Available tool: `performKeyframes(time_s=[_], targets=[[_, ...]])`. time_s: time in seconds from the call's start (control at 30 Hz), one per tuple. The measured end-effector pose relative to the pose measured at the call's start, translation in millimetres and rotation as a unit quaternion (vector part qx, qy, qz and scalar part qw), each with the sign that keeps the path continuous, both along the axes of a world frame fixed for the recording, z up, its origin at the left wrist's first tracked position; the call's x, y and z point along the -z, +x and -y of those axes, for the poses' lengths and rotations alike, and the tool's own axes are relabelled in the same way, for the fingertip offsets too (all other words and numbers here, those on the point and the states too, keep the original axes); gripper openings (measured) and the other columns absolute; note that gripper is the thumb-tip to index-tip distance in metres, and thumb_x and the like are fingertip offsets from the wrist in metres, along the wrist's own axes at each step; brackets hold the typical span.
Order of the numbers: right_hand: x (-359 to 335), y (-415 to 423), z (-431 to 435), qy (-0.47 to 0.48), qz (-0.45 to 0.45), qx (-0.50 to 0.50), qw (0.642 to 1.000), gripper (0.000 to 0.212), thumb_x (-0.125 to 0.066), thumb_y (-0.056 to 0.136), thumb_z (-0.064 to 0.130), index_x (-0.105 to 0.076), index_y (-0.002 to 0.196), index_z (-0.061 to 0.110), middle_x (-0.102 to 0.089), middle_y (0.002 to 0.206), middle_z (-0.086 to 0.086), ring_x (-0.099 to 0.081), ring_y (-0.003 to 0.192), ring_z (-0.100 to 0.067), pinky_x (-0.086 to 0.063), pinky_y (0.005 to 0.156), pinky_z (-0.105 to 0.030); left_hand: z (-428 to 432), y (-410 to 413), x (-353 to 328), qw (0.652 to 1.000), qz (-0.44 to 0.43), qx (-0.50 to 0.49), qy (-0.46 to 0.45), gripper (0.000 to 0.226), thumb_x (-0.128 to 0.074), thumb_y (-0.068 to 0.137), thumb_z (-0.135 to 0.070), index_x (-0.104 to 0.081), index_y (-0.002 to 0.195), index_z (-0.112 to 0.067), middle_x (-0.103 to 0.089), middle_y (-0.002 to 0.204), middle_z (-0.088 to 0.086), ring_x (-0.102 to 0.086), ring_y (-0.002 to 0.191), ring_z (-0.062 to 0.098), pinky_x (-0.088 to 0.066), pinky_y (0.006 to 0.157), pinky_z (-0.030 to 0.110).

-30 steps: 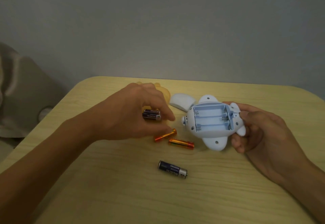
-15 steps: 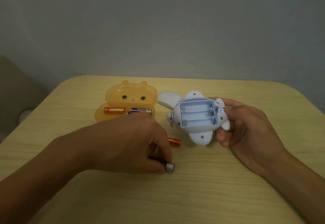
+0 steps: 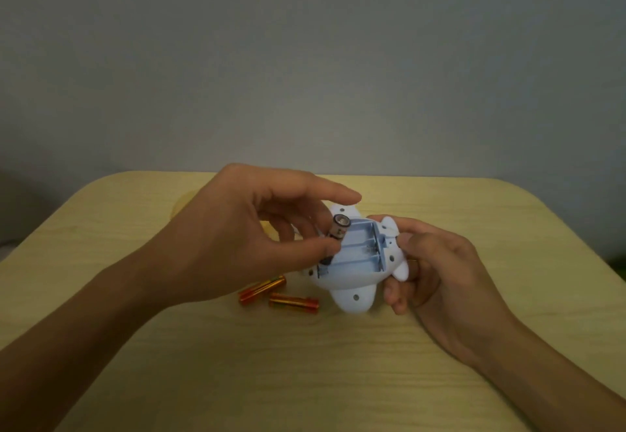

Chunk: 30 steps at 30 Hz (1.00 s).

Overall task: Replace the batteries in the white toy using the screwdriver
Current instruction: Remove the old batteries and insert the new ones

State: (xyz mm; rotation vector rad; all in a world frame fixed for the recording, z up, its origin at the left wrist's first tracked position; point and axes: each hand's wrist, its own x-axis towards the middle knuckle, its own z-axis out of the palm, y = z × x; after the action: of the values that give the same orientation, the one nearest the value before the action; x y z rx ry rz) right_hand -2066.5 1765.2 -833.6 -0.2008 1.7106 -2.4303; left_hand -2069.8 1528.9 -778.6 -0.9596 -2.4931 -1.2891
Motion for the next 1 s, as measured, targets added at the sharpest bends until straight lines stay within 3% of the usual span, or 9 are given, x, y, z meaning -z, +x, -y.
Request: performKeyframes(time_s=[0.1, 0.2, 0.27, 0.37, 0.47, 0.57, 0.77, 0.9, 1.0], targets=[[0, 0, 0, -0.003, -0.003, -0.009, 1.000, 0.032, -0.053, 0.083, 0.013, -0.080, 0.099, 0.005, -0.064, 0.057, -0.015, -0.057, 0.038, -0.021, -0.046, 0.037, -0.023, -3, -4, 4, 1.000, -0.022, -0.010, 0.006, 0.033, -0.086, 0.082, -0.019, -0.077, 0.112, -0.029, -0.079, 0.099, -0.015, -0.076, 0.089, 0.008, -0.062, 0.075, 0.025], [0, 1, 0, -0.003, -0.003, -0.016, 1.000, 0.032, -0.053, 0.083, 0.012, -0.080, 0.097, 0.007, -0.065, 0.057, -0.013, -0.058, 0.038, -0.021, -0.047, 0.037, -0.023, -5, -4, 8, 0.997, -0.058, -0.033, -0.027, 0.020, -0.079, 0.081, -0.033, -0.077, 0.100, -0.029, -0.076, 0.093, -0.020, -0.069, 0.086, -0.003, -0.050, 0.071, 0.011], [-1, 1, 0, -0.003, -0.005, -0.019, 1.000, 0.032, -0.053, 0.083, 0.012, -0.080, 0.098, 0.007, -0.066, 0.058, -0.013, -0.059, 0.038, -0.021, -0.047, 0.037, -0.024, -7, -3, 12, 0.995, -0.071, -0.046, -0.057, 0.016, -0.077, 0.080, -0.039, -0.075, 0.094, -0.032, -0.075, 0.090, -0.020, -0.067, 0.086, 0.002, -0.049, 0.071, 0.014], [-1, 1, -1, 0.003, -0.008, -0.017, 1.000, 0.031, -0.054, 0.084, 0.012, -0.080, 0.099, 0.007, -0.068, 0.063, -0.017, -0.059, 0.039, -0.021, -0.047, 0.037, -0.024, -8, -2, 19, 0.989, -0.079, -0.060, -0.106, 0.015, -0.079, 0.077, -0.045, -0.074, 0.088, -0.038, -0.070, 0.092, -0.018, -0.068, 0.087, 0.009, -0.055, 0.070, 0.034], [0, 1, -2, 0.010, -0.014, -0.012, 1.000, 0.031, -0.054, 0.084, 0.013, -0.080, 0.100, 0.008, -0.069, 0.066, -0.019, -0.059, 0.040, -0.022, -0.047, 0.038, -0.025, -11, -1, 19, 0.982, -0.102, -0.079, -0.141, 0.017, -0.079, 0.075, -0.043, -0.078, 0.092, -0.043, -0.060, 0.089, -0.021, -0.062, 0.080, 0.005, -0.046, 0.063, 0.023], [0, 1, -1, 0.009, -0.016, -0.002, 1.000, 0.030, -0.055, 0.084, 0.013, -0.081, 0.098, 0.010, -0.069, 0.067, -0.020, -0.060, 0.040, -0.022, -0.048, 0.037, -0.025, -14, -1, 20, 0.977, -0.116, -0.092, -0.155, 0.022, -0.076, 0.076, -0.044, -0.081, 0.097, -0.042, -0.060, 0.085, -0.018, -0.060, 0.076, 0.006, -0.044, 0.060, 0.022], [0, 2, 0, 0.021, -0.019, 0.000, 1.000, 0.030, -0.054, 0.085, 0.012, -0.082, 0.096, 0.013, -0.069, 0.062, -0.016, -0.060, 0.040, -0.021, -0.047, 0.038, -0.024, -21, 0, 22, 0.971, -0.150, -0.095, -0.160, 0.015, -0.079, 0.073, -0.044, -0.083, 0.086, -0.039, -0.064, 0.074, -0.017, -0.041, 0.070, 0.001, -0.031, 0.063, 0.019], [0, 3, -1, 0.026, -0.017, 0.001, 1.000, 0.028, -0.053, 0.085, 0.011, -0.080, 0.096, 0.010, -0.068, 0.060, -0.017, -0.061, 0.040, -0.021, -0.048, 0.039, -0.024, -27, 1, 25, 0.972, -0.165, -0.088, -0.142, 0.010, -0.086, 0.074, -0.041, -0.083, 0.082, -0.035, -0.065, 0.070, -0.014, -0.035, 0.074, -0.001, -0.032, 0.064, 0.019], [0, 4, -1, 0.030, -0.017, -0.002, 0.999, 0.029, -0.053, 0.086, 0.012, -0.079, 0.099, 0.009, -0.068, 0.062, -0.019, -0.062, 0.041, -0.022, -0.049, 0.040, -0.024, -28, -1, 26, 0.973, -0.167, -0.077, -0.139, 0.012, -0.090, 0.073, -0.035, -0.084, 0.083, -0.032, -0.064, 0.069, -0.017, -0.041, 0.075, 0.002, -0.037, 0.064, 0.026]])
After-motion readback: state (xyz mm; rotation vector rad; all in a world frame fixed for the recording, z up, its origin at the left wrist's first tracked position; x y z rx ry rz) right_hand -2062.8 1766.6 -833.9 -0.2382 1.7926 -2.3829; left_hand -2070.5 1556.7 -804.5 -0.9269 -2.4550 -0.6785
